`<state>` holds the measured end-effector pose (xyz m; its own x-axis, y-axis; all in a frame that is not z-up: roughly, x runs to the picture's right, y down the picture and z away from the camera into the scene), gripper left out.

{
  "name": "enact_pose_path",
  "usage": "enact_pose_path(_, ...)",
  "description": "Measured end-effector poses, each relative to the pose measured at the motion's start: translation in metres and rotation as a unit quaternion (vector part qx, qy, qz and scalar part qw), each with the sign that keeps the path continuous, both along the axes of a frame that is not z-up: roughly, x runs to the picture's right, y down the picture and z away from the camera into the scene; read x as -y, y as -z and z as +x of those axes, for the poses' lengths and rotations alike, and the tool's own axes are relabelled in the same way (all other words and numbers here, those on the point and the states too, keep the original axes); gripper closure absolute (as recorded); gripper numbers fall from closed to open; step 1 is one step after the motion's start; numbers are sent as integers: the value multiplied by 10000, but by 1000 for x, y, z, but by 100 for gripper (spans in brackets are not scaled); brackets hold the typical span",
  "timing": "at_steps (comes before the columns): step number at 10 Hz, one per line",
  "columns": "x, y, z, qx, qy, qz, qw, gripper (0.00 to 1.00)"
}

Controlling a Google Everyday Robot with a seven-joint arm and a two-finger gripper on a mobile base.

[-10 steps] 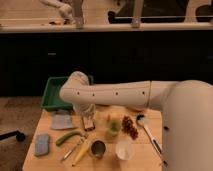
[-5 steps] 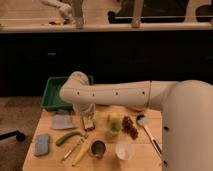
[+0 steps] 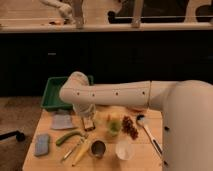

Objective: Place towel in paper cup

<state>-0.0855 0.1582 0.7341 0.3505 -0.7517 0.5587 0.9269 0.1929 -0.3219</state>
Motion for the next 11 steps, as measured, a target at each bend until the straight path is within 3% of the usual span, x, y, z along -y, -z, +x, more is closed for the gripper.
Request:
enact_pose_path(3, -5, 5, -45, 320, 765, -27, 9966, 20)
enact_pose_path(6, -14, 5, -92, 587, 1498, -125, 9869, 20)
enact_pose_path(9, -19, -4, -122, 834, 1804, -319, 9795, 20)
enact_pose_path(11, -21, -12, -139, 1033, 1852, -511, 9759, 20)
